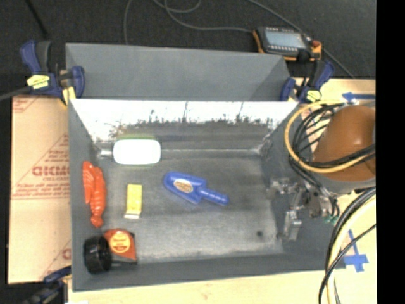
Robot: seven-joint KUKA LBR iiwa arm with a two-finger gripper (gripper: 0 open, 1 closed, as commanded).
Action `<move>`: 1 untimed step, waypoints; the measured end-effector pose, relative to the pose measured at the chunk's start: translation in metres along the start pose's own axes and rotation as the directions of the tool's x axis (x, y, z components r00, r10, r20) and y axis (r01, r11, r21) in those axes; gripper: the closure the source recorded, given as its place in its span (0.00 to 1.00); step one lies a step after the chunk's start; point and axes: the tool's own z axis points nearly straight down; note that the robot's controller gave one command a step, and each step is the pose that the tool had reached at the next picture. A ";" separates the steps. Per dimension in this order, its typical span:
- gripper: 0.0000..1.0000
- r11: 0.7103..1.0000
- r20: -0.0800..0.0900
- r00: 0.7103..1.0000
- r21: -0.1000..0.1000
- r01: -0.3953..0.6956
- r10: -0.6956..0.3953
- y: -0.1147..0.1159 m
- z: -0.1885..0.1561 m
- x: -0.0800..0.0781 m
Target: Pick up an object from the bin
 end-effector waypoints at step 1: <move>0.00 1.000 0.006 1.000 0.002 0.004 -0.004 0.000 -0.004 -0.001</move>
Offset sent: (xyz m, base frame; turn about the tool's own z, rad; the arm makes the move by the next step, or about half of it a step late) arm 0.0619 0.0558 -0.0038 0.2952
